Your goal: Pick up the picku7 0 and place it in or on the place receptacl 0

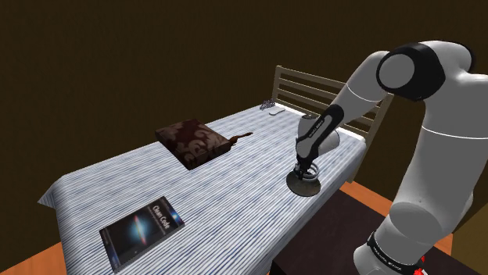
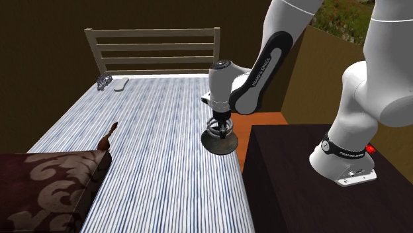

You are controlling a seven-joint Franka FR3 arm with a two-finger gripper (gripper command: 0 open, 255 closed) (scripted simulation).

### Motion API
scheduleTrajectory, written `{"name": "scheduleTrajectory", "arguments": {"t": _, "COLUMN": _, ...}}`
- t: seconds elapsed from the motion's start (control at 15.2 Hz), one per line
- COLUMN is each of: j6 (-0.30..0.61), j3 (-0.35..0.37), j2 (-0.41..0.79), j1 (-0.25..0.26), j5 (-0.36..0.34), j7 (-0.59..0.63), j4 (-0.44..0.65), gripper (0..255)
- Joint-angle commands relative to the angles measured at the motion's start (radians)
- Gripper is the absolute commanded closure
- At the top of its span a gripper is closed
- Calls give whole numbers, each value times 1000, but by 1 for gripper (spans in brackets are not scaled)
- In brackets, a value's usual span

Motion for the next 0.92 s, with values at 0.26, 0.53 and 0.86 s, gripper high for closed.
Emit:
{"name": "scheduleTrajectory", "arguments": {"t": 0.26, "j6": 82, "j3": 7, "j2": 92, "j1": -4, "j5": 7, "j7": 4, "j4": 11, "gripper": 255}}
{"name": "scheduleTrajectory", "arguments": {"t": 0.53, "j6": 135, "j3": 13, "j2": 163, "j1": -9, "j5": 12, "j7": 5, "j4": 28, "gripper": 255}}
{"name": "scheduleTrajectory", "arguments": {"t": 0.86, "j6": 135, "j3": 13, "j2": 163, "j1": -9, "j5": 12, "j7": 5, "j4": 28, "gripper": 255}}
